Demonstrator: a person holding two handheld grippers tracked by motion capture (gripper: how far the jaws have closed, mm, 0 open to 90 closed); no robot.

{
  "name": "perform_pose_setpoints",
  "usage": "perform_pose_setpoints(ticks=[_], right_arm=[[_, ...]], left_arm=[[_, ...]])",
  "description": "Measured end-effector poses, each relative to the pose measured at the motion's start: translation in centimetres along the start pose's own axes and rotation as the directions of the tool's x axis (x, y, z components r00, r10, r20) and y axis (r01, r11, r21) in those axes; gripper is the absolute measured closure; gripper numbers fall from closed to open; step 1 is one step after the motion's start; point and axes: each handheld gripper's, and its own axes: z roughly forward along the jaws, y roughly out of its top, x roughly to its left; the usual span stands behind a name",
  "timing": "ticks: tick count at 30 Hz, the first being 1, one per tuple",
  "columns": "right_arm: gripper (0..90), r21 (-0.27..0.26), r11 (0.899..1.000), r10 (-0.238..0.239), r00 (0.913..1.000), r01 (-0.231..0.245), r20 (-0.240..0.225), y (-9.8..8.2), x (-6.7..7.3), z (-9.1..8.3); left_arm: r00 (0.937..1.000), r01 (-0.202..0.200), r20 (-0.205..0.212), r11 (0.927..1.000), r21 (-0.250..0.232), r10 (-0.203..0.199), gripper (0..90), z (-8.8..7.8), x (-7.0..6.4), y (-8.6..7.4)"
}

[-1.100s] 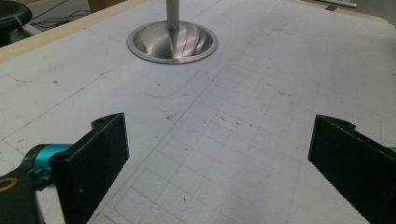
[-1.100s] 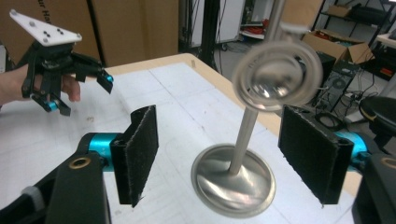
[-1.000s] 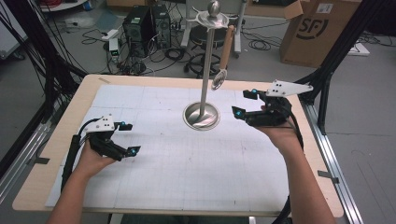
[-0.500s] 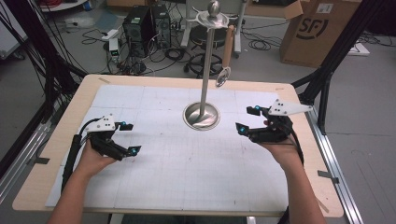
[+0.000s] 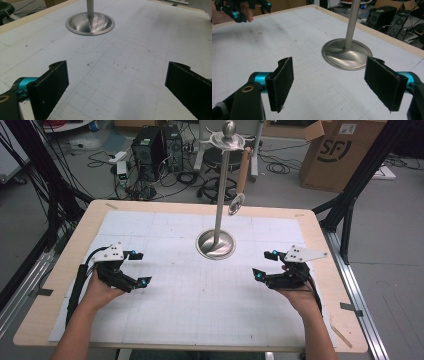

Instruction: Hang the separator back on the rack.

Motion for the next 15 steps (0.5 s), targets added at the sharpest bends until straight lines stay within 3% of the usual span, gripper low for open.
perform_pose_setpoints(ticks=[9,15], right_arm=[[20.3,0.035,0.997,0.074,0.9973,-0.074,-0.003,-2.6,-0.9,0.6],[18.1,0.059,0.994,0.092,0.9957,-0.093,0.009,-3.2,-1.2,1.0]], left_arm=[[1.0,0.0,0.008,1.0,0.002,0.0,5.7,0.2,0.0,0.0],[1.0,-0.003,0.006,1.0,0.004,0.003,5.7,0.0,-0.1,0.0]])
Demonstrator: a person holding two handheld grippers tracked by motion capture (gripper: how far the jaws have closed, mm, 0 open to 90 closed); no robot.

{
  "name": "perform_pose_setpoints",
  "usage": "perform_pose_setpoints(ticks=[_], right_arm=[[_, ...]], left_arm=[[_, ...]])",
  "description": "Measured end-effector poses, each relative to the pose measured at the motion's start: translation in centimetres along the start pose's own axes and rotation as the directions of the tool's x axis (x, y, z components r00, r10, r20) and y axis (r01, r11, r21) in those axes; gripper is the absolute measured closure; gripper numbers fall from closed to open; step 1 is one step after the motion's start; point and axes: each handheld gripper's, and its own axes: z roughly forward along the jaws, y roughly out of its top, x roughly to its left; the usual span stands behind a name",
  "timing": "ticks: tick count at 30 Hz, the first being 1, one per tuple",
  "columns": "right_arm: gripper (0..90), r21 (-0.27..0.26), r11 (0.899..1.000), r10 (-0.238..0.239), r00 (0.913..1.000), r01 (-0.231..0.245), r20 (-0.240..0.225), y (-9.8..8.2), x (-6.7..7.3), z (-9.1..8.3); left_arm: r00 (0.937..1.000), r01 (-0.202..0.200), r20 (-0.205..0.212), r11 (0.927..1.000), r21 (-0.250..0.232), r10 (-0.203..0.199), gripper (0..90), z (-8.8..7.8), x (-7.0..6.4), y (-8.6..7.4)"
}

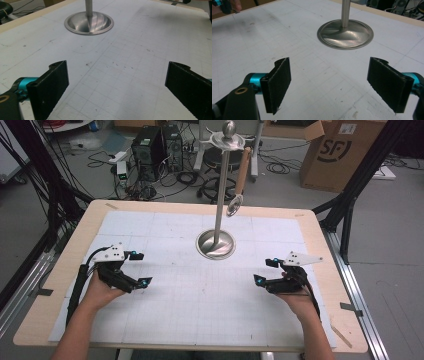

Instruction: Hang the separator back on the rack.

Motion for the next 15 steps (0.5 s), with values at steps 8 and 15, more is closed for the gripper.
perform_pose_setpoints(ticks=[8,15], right_arm=[[17.7,-0.001,1.0,-0.009,1.0,0.009,-0.004,0.09,0.28,0.07],[17.7,0.0,1.0,-0.004,1.0,0.004,-0.004,0.06,0.19,0.09]], left_arm=[[1.0,-0.003,0.001,1.0,0.0,0.003,5.7,-0.04,-0.12,0.05],[1.0,0.0,-0.001,1.0,-0.007,0.0,5.7,-0.15,-0.07,0.06]])
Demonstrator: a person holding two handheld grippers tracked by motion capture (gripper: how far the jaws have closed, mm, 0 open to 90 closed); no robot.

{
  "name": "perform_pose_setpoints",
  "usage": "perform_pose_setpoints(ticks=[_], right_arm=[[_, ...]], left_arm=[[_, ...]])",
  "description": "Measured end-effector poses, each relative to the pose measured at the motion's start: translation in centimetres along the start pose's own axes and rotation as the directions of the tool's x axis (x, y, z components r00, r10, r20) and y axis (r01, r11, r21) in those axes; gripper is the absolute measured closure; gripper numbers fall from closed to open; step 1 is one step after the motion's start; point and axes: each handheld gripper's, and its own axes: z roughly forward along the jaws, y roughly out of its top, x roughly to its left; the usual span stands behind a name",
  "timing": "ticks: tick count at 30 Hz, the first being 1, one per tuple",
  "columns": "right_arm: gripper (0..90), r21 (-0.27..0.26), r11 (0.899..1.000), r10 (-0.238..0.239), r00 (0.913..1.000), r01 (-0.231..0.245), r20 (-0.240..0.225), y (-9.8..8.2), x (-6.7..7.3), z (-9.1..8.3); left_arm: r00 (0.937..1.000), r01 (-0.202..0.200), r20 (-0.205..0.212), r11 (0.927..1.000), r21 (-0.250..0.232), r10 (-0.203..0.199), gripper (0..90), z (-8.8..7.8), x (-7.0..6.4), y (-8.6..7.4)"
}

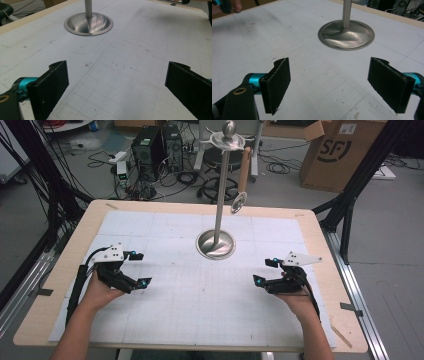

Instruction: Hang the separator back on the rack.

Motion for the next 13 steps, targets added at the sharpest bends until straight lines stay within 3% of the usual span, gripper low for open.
perform_pose_setpoints(ticks=[13], right_arm=[[17.7,0.005,1.0,-0.004,1.0,0.004,0.002,-0.02,0.0,0.07]], left_arm=[[1.0,0.001,0.0,1.0,0.008,-0.001,5.7,0.13,0.04,-0.05]])
